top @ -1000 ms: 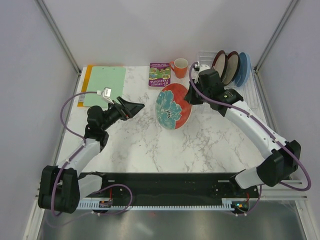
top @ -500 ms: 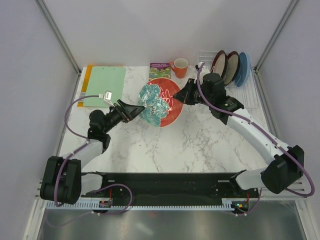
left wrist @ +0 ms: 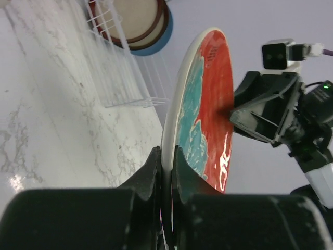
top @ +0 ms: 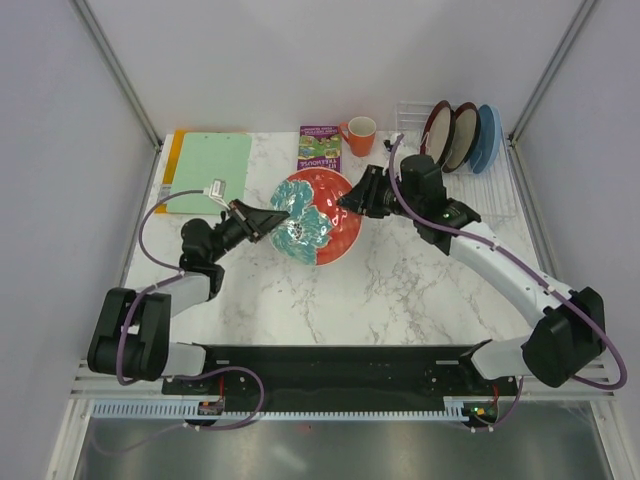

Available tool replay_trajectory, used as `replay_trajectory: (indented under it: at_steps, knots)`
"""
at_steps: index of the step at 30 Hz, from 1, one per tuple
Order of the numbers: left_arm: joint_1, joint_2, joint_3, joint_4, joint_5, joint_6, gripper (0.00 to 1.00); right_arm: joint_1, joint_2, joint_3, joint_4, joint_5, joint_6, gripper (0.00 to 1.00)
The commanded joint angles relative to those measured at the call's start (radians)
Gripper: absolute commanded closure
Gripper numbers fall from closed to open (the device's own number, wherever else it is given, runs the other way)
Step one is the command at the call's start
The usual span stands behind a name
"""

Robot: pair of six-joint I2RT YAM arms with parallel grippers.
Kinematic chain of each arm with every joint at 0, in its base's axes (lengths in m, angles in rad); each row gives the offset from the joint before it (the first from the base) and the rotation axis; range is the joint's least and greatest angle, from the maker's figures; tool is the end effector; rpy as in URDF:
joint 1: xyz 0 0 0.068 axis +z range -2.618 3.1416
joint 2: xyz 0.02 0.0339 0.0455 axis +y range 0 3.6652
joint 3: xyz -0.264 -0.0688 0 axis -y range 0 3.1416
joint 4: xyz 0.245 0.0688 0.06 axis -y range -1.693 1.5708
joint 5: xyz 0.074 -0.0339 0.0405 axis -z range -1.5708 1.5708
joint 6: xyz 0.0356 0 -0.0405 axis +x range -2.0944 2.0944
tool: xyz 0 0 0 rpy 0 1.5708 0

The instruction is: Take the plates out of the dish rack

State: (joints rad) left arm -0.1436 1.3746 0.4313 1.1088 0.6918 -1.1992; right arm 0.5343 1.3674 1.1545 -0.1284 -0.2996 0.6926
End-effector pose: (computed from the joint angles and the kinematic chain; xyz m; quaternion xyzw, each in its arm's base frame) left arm 0.2550 -0.0598 0.2260 -0.0827 0.6555 -0.6182 0.4258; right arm 0.2706 0.1723 0.3428 -0.0219 0.8120 0.4280 0.3961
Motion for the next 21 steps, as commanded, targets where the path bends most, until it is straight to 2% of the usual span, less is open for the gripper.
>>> replay_trajectory:
  at_steps: [1,2,3,4,5,7,12,18,21]
  knots:
    - [0.004,-0.090,0.058,-0.293,-0.035,0.258,0.98,0.006,-0.062,0.174,-0.051,0.208,-0.091,0.54]
    - [0.004,-0.115,0.073,-0.508,-0.066,0.312,0.98,0.007,-0.062,0.232,-0.103,0.281,-0.170,0.48]
    - [0.004,-0.153,0.087,-0.580,-0.119,0.357,0.98,0.006,-0.060,0.260,-0.190,0.356,-0.210,0.30]
    - [0.004,-0.167,0.101,-0.639,-0.145,0.421,0.98,0.006,-0.056,0.284,-0.218,0.485,-0.243,0.29]
    - [0.006,-0.177,0.103,-0.721,-0.164,0.444,0.98,-0.002,-0.054,0.324,-0.235,0.523,-0.308,0.29]
    - [0.007,-0.197,0.087,-0.759,-0.202,0.480,0.98,-0.017,-0.041,0.353,-0.258,0.571,-0.341,0.29]
    - [0.029,-0.154,0.070,-0.759,-0.251,0.492,0.98,-0.077,0.018,0.454,-0.286,0.560,-0.381,0.26]
    - [0.053,-0.017,0.129,-0.733,-0.255,0.524,0.98,-0.172,0.105,0.527,-0.303,0.536,-0.407,0.25]
    - [0.065,0.073,0.171,-0.711,-0.267,0.535,0.98,-0.221,0.165,0.570,-0.335,0.597,-0.421,0.24]
